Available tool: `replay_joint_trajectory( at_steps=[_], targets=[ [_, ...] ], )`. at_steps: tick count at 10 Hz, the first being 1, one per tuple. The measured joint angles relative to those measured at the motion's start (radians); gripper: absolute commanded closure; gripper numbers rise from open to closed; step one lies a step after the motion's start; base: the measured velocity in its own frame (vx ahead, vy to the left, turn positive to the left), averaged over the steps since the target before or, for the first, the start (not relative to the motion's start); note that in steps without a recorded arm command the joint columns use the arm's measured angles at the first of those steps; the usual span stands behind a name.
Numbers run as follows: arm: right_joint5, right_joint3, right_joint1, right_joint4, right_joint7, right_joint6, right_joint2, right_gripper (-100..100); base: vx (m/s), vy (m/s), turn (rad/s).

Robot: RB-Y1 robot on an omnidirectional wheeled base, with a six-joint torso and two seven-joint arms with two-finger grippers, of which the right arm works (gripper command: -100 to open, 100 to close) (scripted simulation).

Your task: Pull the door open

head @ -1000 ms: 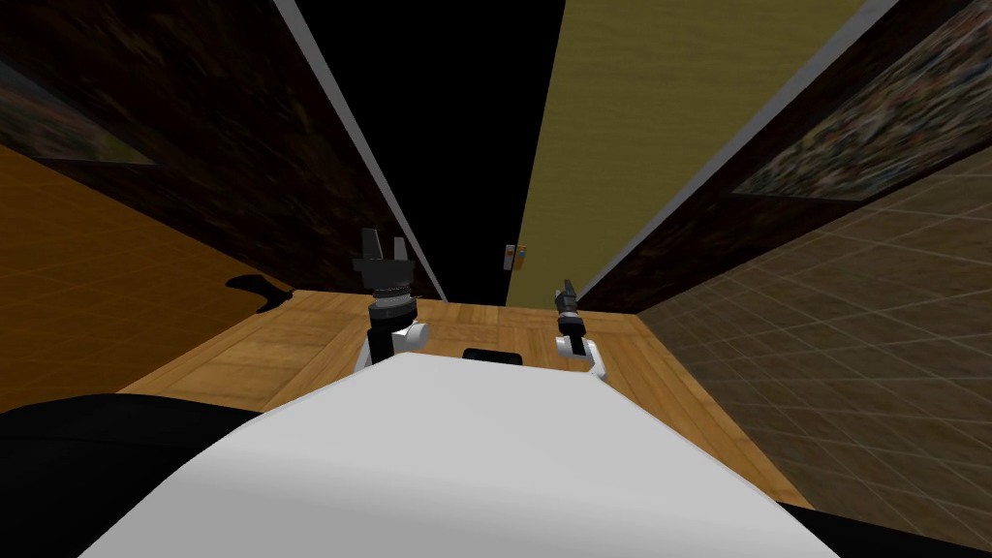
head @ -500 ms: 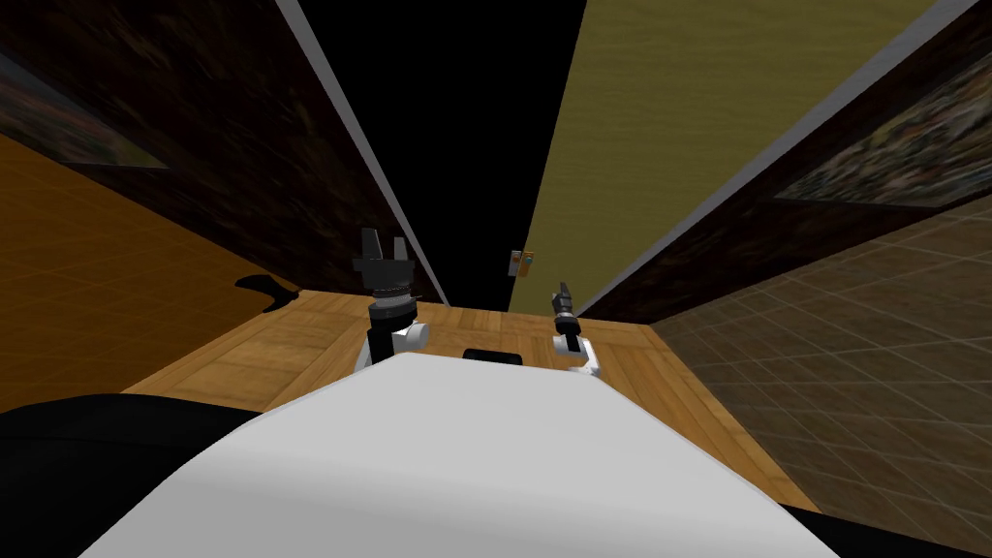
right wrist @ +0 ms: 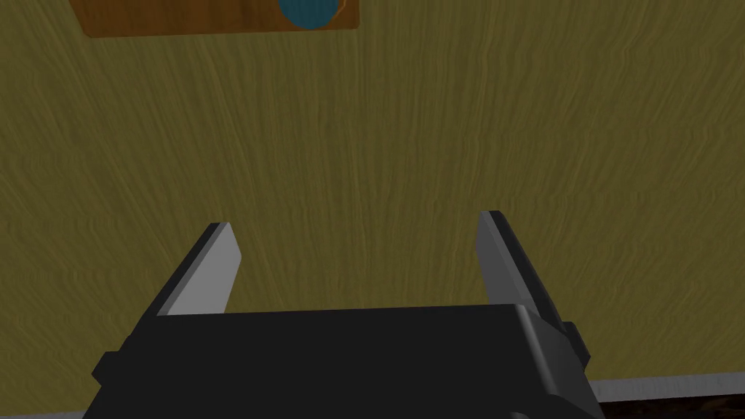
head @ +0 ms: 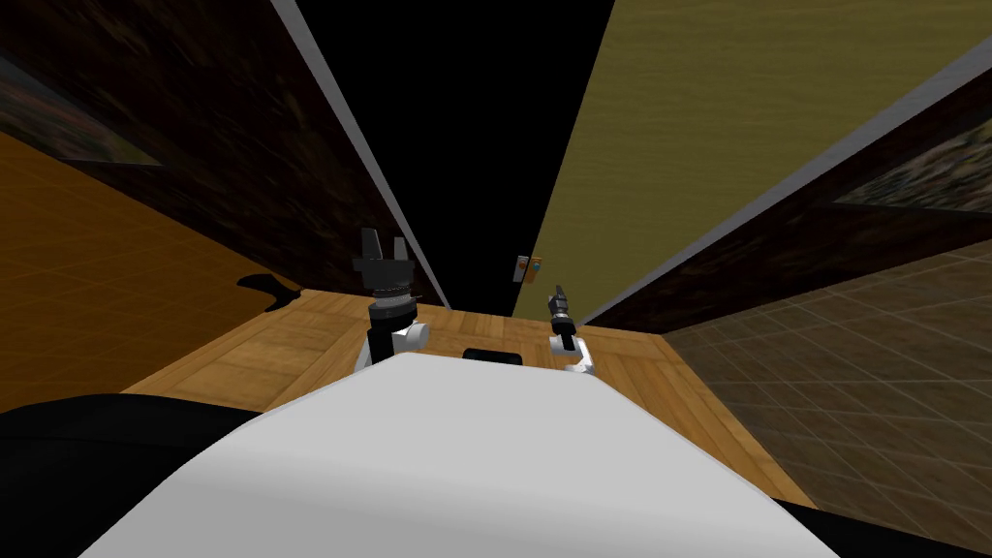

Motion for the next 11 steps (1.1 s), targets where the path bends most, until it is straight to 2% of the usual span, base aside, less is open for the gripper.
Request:
replay_joint_trajectory(
  at_steps=[2, 3, 5, 7, 8, 9, 11],
  targets=[
    [0.012, -0.003, -0.025, 0.037, -0.014, 0.009, 0.003, -100, 0.172, 0.03, 0.061],
    [0.02, -0.006, -0.032, 0.058, -0.019, 0.008, 0.011, -100, 0.193, 0.02, 0.073],
    [0.026, -0.007, -0.042, 0.076, -0.028, 0.009, 0.014, -100, 0.039, 0.009, -0.023],
    [0.016, -0.042, -0.023, 0.097, -0.029, 0.002, -0.011, -100, -0.034, 0.008, -0.048],
    [0.01, -0.061, -0.027, 0.114, -0.032, 0.002, -0.029, -100, -0.021, 0.013, -0.028],
    [0.003, -0.072, -0.007, 0.1, -0.042, 0.015, -0.049, -100, -0.006, 0.013, -0.024],
    [-0.009, -0.108, 0.009, 0.126, -0.045, 0.002, -0.071, -100, 0.037, 0.016, -0.008]
  ],
)
